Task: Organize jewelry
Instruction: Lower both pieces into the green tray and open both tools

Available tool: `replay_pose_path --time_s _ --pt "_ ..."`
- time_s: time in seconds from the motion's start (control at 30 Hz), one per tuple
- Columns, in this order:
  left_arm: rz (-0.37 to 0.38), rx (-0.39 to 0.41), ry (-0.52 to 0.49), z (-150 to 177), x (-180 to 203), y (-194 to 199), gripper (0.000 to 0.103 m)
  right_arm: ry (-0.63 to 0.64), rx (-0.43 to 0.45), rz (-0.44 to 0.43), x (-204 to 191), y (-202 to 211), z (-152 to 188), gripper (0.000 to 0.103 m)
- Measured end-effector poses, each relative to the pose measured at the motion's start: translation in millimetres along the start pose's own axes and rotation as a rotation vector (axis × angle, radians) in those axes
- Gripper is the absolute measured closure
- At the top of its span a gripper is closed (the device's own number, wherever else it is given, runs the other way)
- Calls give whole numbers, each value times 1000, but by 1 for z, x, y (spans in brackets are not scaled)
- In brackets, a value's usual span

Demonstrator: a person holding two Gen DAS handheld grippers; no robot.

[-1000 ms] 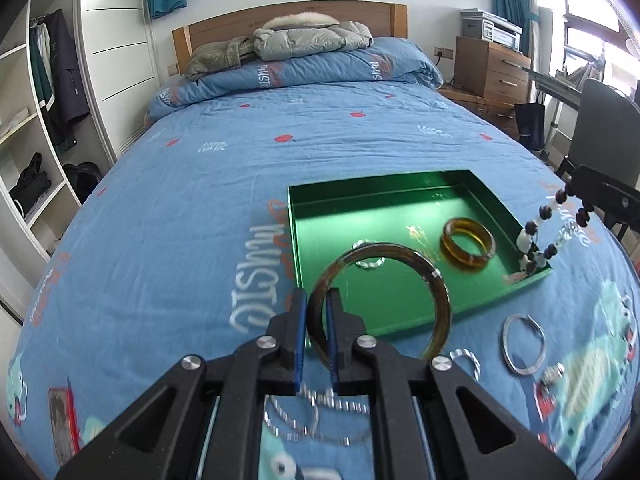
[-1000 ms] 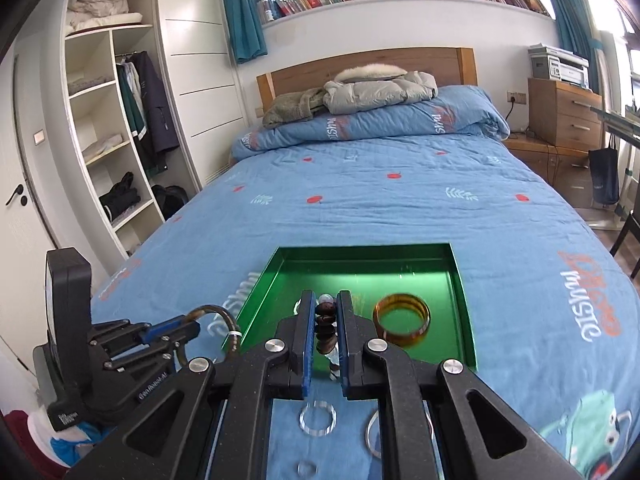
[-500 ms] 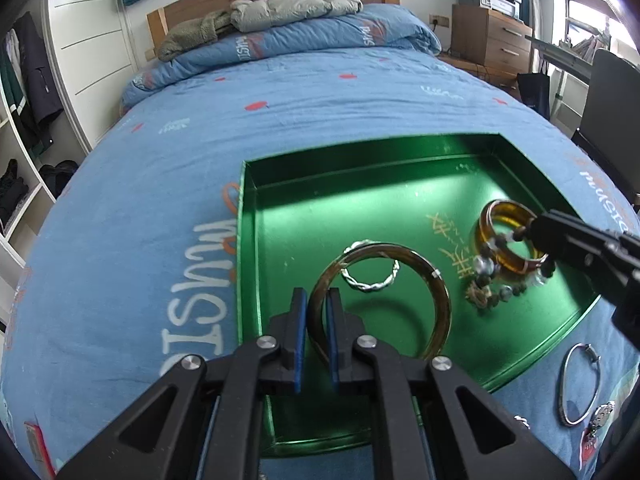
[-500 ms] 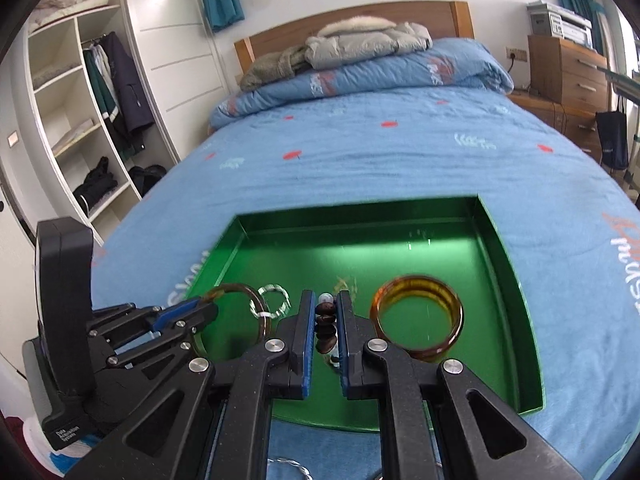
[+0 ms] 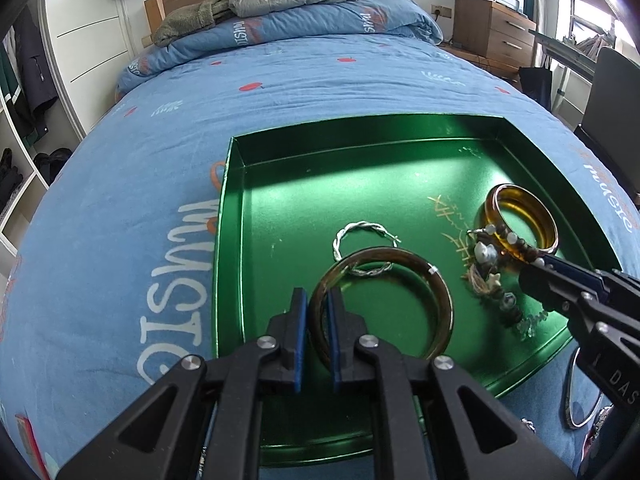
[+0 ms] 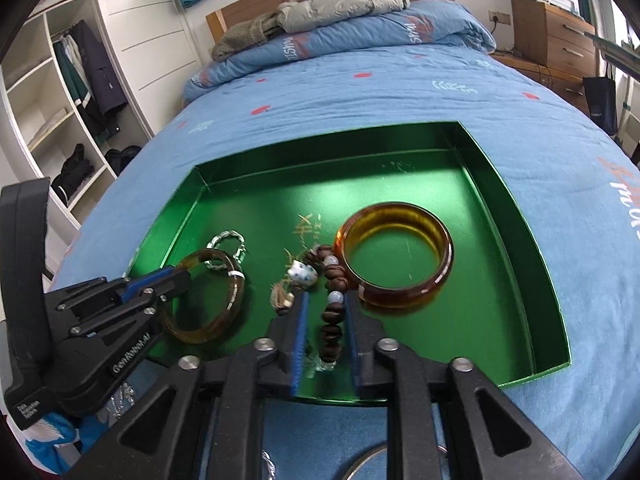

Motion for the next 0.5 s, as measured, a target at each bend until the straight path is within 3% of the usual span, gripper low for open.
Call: replay_pose_path --time_s 0.13,0.27,0.5 --pt "13 -16 16 -2 -2 -1 92 -2 6 15 3 8 -1 62" --pt "29 -5 33 -4 -5 11 83 -13 24 39 8 23 -5 60" --pt "65 44 66 -14 -12 56 83 -17 83 64 6 69 -16 57"
Point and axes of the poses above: each gripper's, at about its wrist camera, not at the fingertips, and y roughly against the way its jaws point, x to its right, z to its underside, the point moved 9 cm from there along -y, roughly the way its jaws point, and after that the axes turned 6 degrees about -z, right-handed, at the moved point
